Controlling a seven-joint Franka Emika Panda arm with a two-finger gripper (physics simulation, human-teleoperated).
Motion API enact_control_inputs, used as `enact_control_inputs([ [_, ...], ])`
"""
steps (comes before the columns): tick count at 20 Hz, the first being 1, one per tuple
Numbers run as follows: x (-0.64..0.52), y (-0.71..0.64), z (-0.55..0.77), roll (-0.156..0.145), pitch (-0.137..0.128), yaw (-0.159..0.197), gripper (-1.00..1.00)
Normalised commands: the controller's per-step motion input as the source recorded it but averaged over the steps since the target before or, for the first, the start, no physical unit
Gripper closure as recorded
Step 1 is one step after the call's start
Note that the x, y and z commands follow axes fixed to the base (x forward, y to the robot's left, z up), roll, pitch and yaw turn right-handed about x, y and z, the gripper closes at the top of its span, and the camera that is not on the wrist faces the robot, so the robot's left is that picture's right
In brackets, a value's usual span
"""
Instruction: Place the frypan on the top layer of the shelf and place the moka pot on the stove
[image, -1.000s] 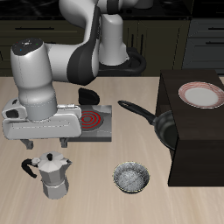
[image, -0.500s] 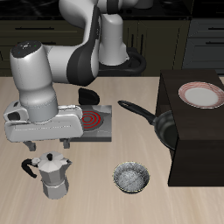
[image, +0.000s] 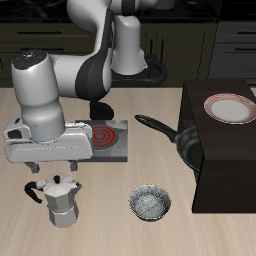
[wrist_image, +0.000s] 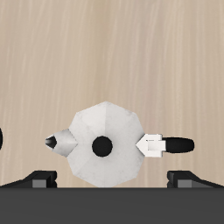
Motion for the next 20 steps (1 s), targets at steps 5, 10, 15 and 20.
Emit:
enact_control_inputs([
  [5,0.01,-0.15,-0.16,-0.020,0.020,-0.010,-1.00],
  [10,0.00,-0.05,-0.12,-0.012,0.014,0.007,-1.00],
  [15,-0.02,0.24,-0.08,0.058,0.001,0.013,-1.00],
  [20,-0.05,0.25,0.07,0.045,-0.012,-0.006,-1.00],
])
